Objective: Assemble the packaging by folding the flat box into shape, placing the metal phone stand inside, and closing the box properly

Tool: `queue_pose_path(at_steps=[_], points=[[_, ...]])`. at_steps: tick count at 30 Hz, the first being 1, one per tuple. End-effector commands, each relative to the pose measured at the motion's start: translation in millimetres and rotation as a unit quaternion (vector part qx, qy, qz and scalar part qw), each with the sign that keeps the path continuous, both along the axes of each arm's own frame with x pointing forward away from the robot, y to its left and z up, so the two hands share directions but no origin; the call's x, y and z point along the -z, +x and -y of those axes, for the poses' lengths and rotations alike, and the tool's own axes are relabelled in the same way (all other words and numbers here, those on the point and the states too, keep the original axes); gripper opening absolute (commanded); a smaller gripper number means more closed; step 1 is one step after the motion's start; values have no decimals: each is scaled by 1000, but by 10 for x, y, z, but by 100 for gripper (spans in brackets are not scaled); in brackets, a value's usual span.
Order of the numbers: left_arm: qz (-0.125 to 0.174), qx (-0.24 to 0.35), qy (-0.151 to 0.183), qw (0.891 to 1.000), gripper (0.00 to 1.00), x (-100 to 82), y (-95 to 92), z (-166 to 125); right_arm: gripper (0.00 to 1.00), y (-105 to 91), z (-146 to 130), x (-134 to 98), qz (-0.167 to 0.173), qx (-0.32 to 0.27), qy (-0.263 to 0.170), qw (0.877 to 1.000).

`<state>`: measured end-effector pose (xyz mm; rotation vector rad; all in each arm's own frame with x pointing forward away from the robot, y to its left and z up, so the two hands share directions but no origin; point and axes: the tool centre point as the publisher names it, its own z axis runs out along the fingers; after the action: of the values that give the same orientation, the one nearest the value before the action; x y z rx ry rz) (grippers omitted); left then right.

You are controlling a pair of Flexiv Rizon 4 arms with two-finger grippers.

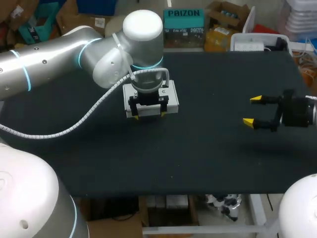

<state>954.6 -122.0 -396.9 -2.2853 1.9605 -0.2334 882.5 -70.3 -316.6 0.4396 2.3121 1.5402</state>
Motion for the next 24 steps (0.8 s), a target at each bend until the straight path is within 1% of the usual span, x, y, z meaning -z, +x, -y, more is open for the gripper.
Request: queue_pose_path(at_steps=[1, 6, 14, 17, 24], points=[[-11, 2, 4, 1000, 100, -5, 195, 24, 100, -1, 12, 4, 1, -2, 2, 1000], [-14, 5, 6, 1000, 100, 17, 404, -3, 100, -1, 12, 4, 1, -2, 2, 1000], [-19, 6, 7, 1000, 100, 50, 675, -30, 100, -1, 12, 4, 1, -2, 2, 1000], [-19, 6, 9, 1000, 100, 45, 811, -51, 100, -1, 12, 4, 1, -2, 2, 1000], [-18, 6, 6, 1000, 100, 16, 1026, -102, 100, -1, 12, 4, 1, -2, 2, 1000]])
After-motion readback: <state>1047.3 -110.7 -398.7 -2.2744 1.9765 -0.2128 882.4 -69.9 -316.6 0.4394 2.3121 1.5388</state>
